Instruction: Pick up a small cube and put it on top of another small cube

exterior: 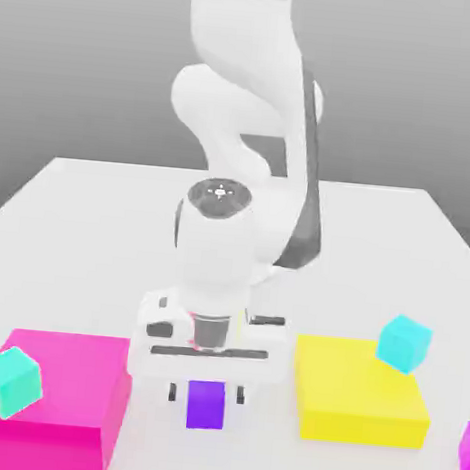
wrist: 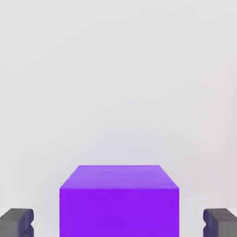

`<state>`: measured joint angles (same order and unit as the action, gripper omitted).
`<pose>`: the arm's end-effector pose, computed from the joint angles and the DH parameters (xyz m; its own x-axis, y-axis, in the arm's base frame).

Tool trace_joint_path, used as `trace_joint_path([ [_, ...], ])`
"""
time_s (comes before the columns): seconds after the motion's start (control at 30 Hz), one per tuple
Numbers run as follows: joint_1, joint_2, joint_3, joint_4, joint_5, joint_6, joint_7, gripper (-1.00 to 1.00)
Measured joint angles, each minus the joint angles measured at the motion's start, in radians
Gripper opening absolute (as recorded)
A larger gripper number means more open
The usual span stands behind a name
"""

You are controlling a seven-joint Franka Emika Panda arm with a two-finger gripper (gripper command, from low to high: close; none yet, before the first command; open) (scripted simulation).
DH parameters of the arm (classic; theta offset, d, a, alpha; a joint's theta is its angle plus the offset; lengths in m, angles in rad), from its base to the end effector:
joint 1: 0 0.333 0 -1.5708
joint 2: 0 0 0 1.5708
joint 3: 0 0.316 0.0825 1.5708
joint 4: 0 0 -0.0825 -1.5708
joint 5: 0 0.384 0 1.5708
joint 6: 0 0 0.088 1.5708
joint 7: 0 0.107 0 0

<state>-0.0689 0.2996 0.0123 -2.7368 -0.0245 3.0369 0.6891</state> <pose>0.3820 -0.0192 0.1304 0.7506 -0.6608 -0.0002 -0.6608 -0.7506 -0.0012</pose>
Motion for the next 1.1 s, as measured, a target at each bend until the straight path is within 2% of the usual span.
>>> trace_joint_path([
  [0.17, -0.001, 0.002, 0.001, 0.000, -0.003, 0.001, 0.003, -1.00],
  [0.4, -0.022, -0.214, 0.014, -0.027, 0.015, -0.187, 0.003, -1.00],
  [0.83, -0.261, -0.250, -0.128, 0.417, 0.034, -0.668, 0.450, -1.00],
  [0.97, -0.271, -0.154, -0.130, 0.426, 0.057, -0.581, 0.475, -1.00],
  [1.0, -0.272, -0.137, -0.130, 0.422, 0.060, -0.560, 0.474, 1.00],
  [1.1, -0.272, -0.137, -0.130, 0.422, 0.060, -0.560, 0.474, 1.00],
])
